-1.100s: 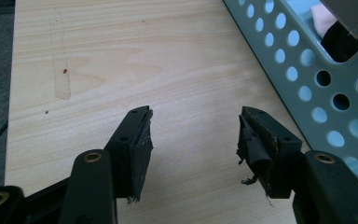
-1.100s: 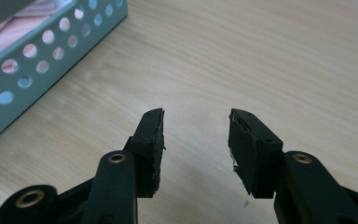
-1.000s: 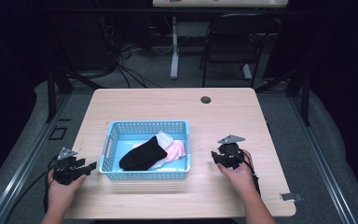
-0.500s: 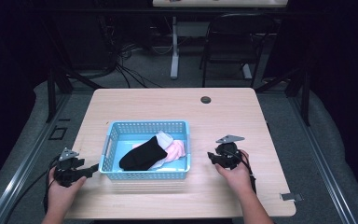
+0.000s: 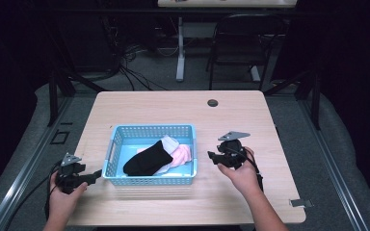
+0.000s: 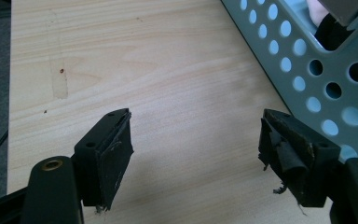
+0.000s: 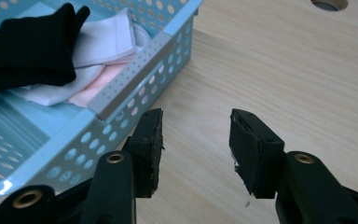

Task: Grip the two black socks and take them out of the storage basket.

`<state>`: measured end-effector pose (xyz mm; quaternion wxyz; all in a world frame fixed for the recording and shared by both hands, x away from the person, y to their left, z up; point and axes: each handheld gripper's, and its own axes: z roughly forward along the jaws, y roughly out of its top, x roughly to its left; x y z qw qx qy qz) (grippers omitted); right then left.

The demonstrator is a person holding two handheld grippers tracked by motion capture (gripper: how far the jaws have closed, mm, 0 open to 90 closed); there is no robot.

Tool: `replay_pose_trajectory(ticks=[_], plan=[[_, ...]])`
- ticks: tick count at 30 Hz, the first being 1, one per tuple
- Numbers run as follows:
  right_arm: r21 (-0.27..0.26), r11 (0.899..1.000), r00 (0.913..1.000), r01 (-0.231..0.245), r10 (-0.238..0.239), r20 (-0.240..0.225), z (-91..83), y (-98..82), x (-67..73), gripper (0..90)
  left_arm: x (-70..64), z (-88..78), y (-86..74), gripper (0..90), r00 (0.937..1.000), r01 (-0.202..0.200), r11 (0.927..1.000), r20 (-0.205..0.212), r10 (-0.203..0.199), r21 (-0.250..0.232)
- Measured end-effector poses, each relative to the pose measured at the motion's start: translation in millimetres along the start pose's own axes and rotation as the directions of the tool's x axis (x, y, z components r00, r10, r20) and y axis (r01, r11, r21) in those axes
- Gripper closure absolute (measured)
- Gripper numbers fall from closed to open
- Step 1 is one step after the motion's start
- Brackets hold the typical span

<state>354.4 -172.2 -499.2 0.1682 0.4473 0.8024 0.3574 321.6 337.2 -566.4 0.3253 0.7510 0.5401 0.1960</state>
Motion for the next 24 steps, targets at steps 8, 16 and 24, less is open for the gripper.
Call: replay_pose_trajectory(ticks=[8, 16, 24], plan=[[0.054, 0.996, 0.9976, 0.067, -0.068, 0.014, -12.3, 32.1, 2.6, 57.2, 1.4, -1.5, -0.6, 25.6, 0.9994, 0.020, 0.9998, -0.026, -0.020, -0.004], [0.118, 0.988, 0.9943, 0.104, -0.106, 0.012, -12.3, 54.7, 6.0, 58.1, 3.2, -2.4, -0.9, 25.4, 0.9990, 0.031, 0.9995, -0.030, -0.032, -0.009], [0.190, 0.968, 0.9861, 0.166, -0.162, -0.038, -5.6, 85.2, 24.9, 62.1, 3.4, -2.7, -0.8, 25.4, 0.9992, 0.030, 0.9995, -0.027, -0.030, -0.008]])
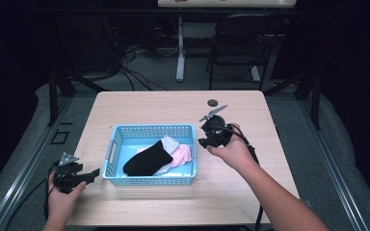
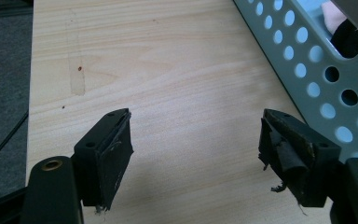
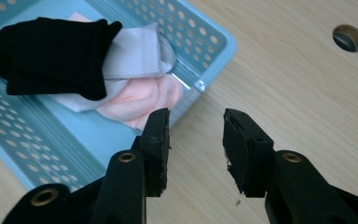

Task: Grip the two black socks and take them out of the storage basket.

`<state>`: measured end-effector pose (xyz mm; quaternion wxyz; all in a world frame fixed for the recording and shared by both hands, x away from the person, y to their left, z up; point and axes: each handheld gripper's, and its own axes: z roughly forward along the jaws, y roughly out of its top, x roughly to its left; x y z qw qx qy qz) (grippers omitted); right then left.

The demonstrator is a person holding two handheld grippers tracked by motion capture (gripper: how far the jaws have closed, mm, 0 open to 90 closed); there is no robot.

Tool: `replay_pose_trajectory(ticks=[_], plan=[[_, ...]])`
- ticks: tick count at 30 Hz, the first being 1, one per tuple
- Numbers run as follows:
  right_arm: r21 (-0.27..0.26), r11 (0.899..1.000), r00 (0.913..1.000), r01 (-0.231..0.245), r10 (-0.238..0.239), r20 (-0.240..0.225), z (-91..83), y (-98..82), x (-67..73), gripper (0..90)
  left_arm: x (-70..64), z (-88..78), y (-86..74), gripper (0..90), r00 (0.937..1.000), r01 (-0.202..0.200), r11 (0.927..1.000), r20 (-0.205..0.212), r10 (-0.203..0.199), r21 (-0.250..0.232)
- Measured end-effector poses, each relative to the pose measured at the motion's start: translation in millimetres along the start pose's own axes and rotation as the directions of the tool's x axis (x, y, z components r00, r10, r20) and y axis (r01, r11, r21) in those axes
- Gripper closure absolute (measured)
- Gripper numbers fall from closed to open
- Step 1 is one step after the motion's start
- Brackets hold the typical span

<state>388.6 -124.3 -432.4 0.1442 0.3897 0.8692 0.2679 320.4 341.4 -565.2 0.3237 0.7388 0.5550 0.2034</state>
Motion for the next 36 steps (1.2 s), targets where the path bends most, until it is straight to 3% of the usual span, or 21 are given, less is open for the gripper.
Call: replay_pose_trajectory(ticks=[8, 12, 13, 15, 19, 22, 28, 36], plan=[[0.064, 0.996, 0.9966, 0.058, -0.054, -0.062, 7.6, 35.7, 23.7, 66.9, 0.7, 0.3, -0.1, 25.5, 1.0000, 0.001, 1.0000, 0.001, -0.001, 0.005], [0.102, 0.992, 0.9955, 0.071, -0.064, -0.069, 15.7, 46.0, 30.7, 68.0, 0.5, 0.4, 0.0, 25.5, 1.0000, 0.003, 1.0000, 0.000, -0.003, 0.006], [0.148, 0.986, 0.9944, 0.077, -0.066, -0.083, 24.6, 52.9, 34.6, 68.6, 0.4, 0.7, 0.2, 25.5, 1.0000, 0.002, 1.0000, 0.002, -0.002, 0.007], [0.177, 0.981, 0.9939, 0.074, -0.058, -0.094, 32.5, 57.5, 38.4, 68.6, 0.1, 1.1, 0.3, 25.5, 1.0000, 0.002, 1.0000, 0.000, -0.002, 0.007], [0.224, 0.970, 0.9915, 0.093, -0.070, -0.110, 48.0, 67.0, 47.9, 68.0, 0.1, 1.4, 0.4, 25.5, 1.0000, -0.002, 1.0000, 0.002, 0.002, 0.008], [0.232, 0.967, 0.9898, 0.106, -0.080, -0.118, 55.5, 71.0, 52.7, 67.7, 0.2, 1.5, 0.5, 25.5, 1.0000, -0.002, 1.0000, 0.003, 0.002, 0.007], [0.281, 0.955, 0.9862, 0.090, -0.046, -0.159, 88.1, 77.1, 64.5, 66.8, 0.3, 1.1, 0.8, 25.5, 1.0000, -0.001, 1.0000, 0.005, 0.001, 0.005], [0.295, 0.954, 0.9847, 0.051, 0.002, -0.175, 113.4, 74.8, 67.7, 65.0, 0.7, 1.6, 1.0, 25.6, 1.0000, -0.003, 1.0000, 0.008, 0.003, 0.009]])
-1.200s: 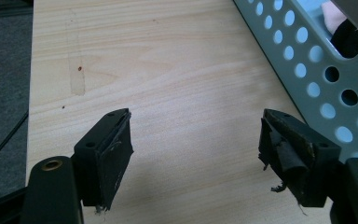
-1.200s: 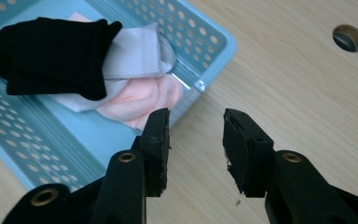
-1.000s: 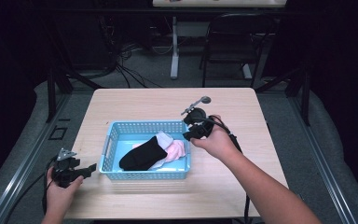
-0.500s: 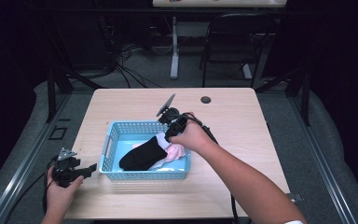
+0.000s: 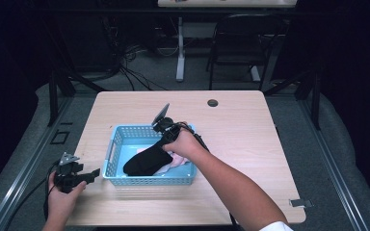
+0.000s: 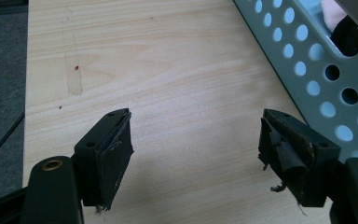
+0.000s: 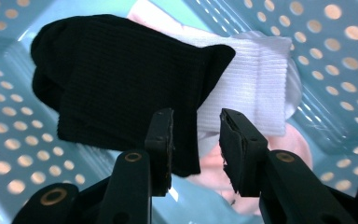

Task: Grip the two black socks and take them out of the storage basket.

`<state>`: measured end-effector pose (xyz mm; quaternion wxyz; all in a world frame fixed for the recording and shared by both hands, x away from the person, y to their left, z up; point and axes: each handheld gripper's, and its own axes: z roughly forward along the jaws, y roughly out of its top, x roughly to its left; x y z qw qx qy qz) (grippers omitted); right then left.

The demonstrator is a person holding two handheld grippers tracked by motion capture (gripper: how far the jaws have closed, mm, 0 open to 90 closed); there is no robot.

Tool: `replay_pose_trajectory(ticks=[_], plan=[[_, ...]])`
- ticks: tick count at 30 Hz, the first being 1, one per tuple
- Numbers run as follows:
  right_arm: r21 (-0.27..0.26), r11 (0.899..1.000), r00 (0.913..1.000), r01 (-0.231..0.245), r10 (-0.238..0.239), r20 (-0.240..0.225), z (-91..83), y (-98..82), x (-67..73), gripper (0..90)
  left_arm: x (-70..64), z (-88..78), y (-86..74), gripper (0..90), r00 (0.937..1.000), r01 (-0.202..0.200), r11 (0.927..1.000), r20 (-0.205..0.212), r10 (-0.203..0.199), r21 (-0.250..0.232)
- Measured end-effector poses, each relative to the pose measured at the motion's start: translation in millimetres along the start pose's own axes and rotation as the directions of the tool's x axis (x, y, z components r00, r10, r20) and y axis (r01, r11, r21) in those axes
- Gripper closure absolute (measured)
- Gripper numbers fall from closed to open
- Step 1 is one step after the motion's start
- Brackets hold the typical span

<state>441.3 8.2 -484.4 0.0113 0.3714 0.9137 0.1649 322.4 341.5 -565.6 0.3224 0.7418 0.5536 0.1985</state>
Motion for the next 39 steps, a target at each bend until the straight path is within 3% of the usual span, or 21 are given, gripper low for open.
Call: replay_pose_trajectory(ticks=[5, 6, 9, 14, 21, 28, 39], plan=[[-0.006, 1.000, 0.9996, -0.008, 0.008, -0.028, 10.9, 0.5, -1.4, 65.6, -0.3, -0.2, 0.1, 25.6, 1.0000, -0.001, 1.0000, 0.001, 0.001, 0.001], [-0.005, 1.000, 0.9988, -0.016, 0.016, -0.046, 13.7, -0.2, -0.6, 67.3, -0.1, -0.2, 0.1, 25.6, 1.0000, -0.002, 1.0000, 0.000, 0.002, 0.001], [-0.014, 1.000, 0.9993, -0.004, 0.004, -0.037, 16.1, -1.1, 1.3, 74.8, 0.0, 0.0, 0.1, 25.6, 1.0000, -0.001, 1.0000, 0.001, 0.001, 0.002], [-0.059, 0.998, 0.9986, 0.002, -0.005, -0.052, 11.1, -0.8, 2.8, 85.9, 0.0, 0.1, 0.1, 25.6, 1.0000, -0.001, 1.0000, 0.001, 0.001, 0.002], [-0.085, 0.996, 0.9970, 0.001, -0.007, -0.076, 1.0, -0.9, 8.3, 86.8, -0.1, 0.2, 0.0, 25.7, 1.0000, -0.001, 1.0000, 0.002, 0.001, 0.004], [-0.067, 0.997, 0.9964, 0.040, -0.045, -0.073, -27.0, 9.1, 20.9, 86.9, -0.2, 0.3, 0.0, 25.7, 1.0000, 0.001, 1.0000, 0.003, -0.001, 0.004], [-0.017, 0.998, 0.9975, 0.053, -0.054, -0.045, -69.3, 31.3, 29.6, 87.0, 0.4, -0.1, 0.1, 25.8, 1.0000, 0.004, 1.0000, 0.006, -0.004, 0.004]])
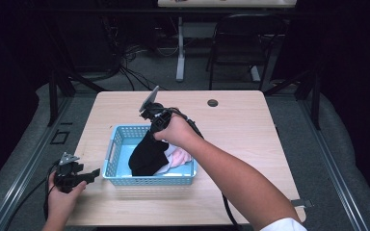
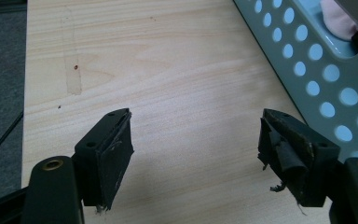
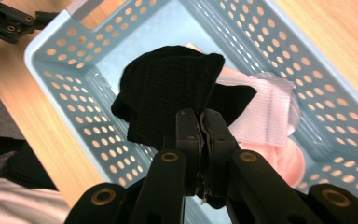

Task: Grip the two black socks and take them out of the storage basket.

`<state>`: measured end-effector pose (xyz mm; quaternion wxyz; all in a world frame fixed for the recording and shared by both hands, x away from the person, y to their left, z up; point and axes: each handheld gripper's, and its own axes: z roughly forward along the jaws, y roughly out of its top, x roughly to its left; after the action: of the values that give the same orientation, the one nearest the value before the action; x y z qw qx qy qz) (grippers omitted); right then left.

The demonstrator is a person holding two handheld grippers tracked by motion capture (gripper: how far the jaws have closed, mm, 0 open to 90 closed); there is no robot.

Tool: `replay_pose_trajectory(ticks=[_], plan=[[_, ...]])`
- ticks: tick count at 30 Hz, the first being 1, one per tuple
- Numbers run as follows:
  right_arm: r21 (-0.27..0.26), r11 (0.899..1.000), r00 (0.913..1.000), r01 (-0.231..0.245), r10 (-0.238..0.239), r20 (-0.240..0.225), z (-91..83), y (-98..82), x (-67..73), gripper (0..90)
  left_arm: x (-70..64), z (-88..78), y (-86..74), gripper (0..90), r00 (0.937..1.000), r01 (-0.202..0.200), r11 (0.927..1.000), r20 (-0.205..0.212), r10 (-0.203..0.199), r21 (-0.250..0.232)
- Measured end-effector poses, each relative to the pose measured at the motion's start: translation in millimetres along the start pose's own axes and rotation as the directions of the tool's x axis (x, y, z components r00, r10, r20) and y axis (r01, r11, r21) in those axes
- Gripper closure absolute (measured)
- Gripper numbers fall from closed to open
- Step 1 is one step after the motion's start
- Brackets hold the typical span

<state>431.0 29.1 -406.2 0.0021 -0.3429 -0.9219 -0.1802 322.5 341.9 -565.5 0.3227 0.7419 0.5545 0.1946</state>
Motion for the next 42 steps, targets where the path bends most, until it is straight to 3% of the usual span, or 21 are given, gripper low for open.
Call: replay_pose_trajectory(ticks=[7, 10, 20, 25, 39, 42], plan=[[0.023, 0.999, 0.9994, 0.026, -0.026, 0.022, -24.3, 9.0, 10.1, 87.0, 0.0, -0.2, 0.2, 25.8, 1.0000, -0.002, 1.0000, 0.003, 0.002, 0.004], [0.027, 0.998, 0.9971, 0.057, -0.058, 0.049, -43.4, 13.8, 17.6, 87.1, 0.4, -0.6, 0.4, 25.8, 1.0000, -0.002, 1.0000, 0.006, 0.001, 0.009], [0.050, 0.997, 0.9946, 0.056, -0.060, 0.085, -72.0, 11.2, 20.1, 87.0, 0.0, 0.2, -0.2, 25.8, 1.0000, 0.000, 1.0000, 0.001, 0.000, 0.000], [0.060, 0.998, 0.9961, 0.035, -0.040, 0.078, -87.4, 1.9, 11.8, 87.0, 0.1, 0.3, -0.3, 25.8, 1.0000, 0.004, 1.0000, 0.001, -0.004, 0.000], [0.040, 0.999, 0.9923, -0.013, 0.008, 0.124, -129.7, -29.4, -12.9, 87.0, 0.5, 1.5, -1.9, 25.8, 0.9999, 0.010, 0.9999, 0.001, -0.010, 0.009], [0.052, 0.998, 0.9893, -0.037, 0.029, 0.143, -138.6, -42.7, -22.7, 87.0, 0.8, 1.2, -2.4, 25.8, 0.9997, 0.024, 0.9997, -0.001, -0.024, 0.006]])
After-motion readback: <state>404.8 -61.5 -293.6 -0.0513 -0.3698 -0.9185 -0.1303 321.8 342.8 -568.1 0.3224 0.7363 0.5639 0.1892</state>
